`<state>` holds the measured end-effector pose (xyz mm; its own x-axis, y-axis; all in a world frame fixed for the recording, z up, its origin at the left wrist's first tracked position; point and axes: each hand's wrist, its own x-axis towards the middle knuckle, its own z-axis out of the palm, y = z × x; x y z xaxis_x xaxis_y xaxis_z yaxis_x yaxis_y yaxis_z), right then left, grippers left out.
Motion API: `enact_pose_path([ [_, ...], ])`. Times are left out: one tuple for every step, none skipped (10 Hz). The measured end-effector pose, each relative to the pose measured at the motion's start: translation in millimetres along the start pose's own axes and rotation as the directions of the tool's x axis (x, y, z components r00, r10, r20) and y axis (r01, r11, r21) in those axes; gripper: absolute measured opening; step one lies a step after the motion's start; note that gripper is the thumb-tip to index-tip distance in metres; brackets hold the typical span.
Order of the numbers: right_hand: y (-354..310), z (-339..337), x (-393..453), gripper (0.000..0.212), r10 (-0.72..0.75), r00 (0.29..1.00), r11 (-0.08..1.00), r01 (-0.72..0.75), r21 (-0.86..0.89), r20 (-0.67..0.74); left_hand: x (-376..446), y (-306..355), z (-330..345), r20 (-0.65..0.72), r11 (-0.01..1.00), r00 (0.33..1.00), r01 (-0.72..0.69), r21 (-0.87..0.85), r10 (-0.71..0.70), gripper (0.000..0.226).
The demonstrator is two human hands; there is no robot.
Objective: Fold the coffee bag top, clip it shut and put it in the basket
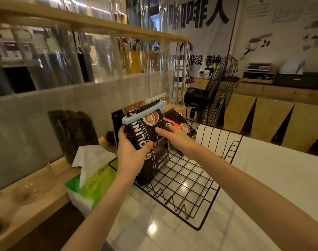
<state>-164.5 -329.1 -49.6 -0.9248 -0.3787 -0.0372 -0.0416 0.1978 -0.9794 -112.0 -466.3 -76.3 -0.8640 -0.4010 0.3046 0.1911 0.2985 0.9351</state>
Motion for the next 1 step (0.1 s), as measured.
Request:
enact_pose_path([
  [-4.8, -10.0, -9.4, 0.059, -0.082, 0.991, 0.995, 0.076, -0.063, -0.102, -8.1, 13.5, 1.1, -0.129, 0.999, 0.991, -0.031, 0.018, 0.033, 0.103],
])
